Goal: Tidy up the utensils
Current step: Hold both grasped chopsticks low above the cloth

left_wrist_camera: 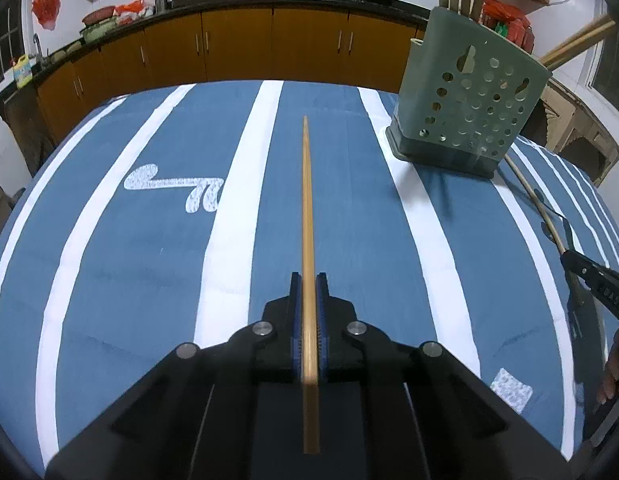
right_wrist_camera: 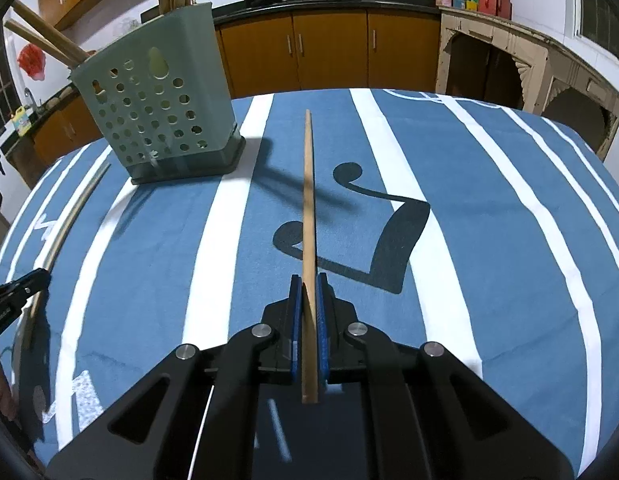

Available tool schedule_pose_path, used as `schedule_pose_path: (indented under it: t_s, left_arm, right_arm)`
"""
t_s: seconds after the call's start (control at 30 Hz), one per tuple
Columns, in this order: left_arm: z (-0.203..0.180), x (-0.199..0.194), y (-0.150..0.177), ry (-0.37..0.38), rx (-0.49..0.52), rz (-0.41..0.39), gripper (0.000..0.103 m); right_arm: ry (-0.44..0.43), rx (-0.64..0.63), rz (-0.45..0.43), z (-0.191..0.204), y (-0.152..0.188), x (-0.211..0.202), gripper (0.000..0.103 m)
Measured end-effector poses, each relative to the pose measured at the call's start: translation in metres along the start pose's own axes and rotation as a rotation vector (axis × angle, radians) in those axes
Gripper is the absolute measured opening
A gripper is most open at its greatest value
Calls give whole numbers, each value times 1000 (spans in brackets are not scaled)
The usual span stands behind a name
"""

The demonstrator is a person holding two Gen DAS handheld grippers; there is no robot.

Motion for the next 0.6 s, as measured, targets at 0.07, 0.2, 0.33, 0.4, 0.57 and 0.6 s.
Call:
schedule_pose_path:
  t_s: [0.07,0.2,0.33,0.4,0.57,0.6]
  left_arm:
    - [1,-2,1,0,-1,-1,8]
    - [4,-5,2,-4,-4,-5,8]
    - [6,-7,1,-6,-11,-10,8]
    - [6,-6,0,-5,-14,-9,8]
    - [5,-6,-1,-6,-11,-7,8]
    - [5,-6,-1,-6,-11,-7,8]
  right_arm:
    - [-2,0,-18,1,1,-6,8]
    - [0,2,-35,1,1,-13,8]
    - [5,-1,-35,2,1,-13,8]
    - [8,-5,-33,3,1,-12,8]
    - [8,-5,-32,3,2,-12,8]
    - [8,-4,-31,3,2,-11,8]
Point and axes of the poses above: each gripper's, at about its wrist camera, not at the fingertips, and x roughly the way its jaws point, z to its left, y to its underside, the point moved 3 cm from there along x, roughly the way its jaws point, and after that the axes turned 9 degrees about z, right-handed, at the moved point
